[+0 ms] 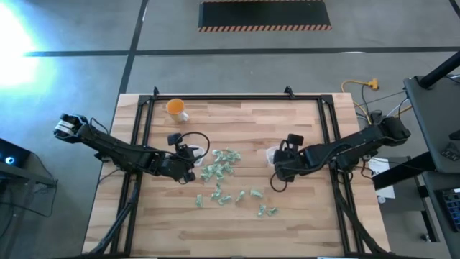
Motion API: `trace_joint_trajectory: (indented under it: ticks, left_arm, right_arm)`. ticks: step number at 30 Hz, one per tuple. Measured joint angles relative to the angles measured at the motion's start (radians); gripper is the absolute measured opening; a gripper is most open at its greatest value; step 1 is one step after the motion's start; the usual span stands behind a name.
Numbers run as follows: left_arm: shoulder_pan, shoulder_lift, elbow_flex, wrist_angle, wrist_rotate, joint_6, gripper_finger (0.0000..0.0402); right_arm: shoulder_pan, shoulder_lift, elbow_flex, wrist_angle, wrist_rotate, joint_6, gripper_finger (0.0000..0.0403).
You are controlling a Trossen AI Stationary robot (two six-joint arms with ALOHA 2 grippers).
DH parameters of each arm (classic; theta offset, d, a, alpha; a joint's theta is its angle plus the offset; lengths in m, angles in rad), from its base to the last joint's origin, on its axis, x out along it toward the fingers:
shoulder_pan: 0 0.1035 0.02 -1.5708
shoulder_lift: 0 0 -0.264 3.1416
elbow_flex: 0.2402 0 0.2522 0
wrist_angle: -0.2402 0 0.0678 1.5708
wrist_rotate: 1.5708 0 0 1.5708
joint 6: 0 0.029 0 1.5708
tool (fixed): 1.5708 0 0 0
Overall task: Pick and place Stevia / Truvia into bins
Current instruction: Put the stevia packet into the right transparent container, then put the stevia packet into the left transparent container
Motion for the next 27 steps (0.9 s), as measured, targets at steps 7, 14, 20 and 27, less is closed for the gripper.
trace_joint_trajectory:
  ticks: [7, 14, 20, 27]
  left_arm:
    - [0.0, 0.0, -0.001, 0.0, 0.0, 0.0, 0.0116]
    - [0.001, 0.0, -0.001, 0.001, 0.173, -0.001, 0.0116]
    - [-0.002, 0.0, -0.005, 0.018, 0.395, -0.008, 0.0116]
    - [-0.035, 0.001, -0.032, 0.101, 0.564, -0.041, 0.0116]
  right_arm:
    - [-0.002, -0.001, -0.002, 0.0, 0.0, 0.001, 0.0057]
    - [-0.002, -0.02, 0.021, 0.003, 0.0, -0.026, 0.0087]
    - [0.006, -0.066, 0.057, 0.048, 0.0, -0.067, 0.0088]
    - [0.055, -0.105, 0.057, 0.097, 0.0, -0.109, 0.0074]
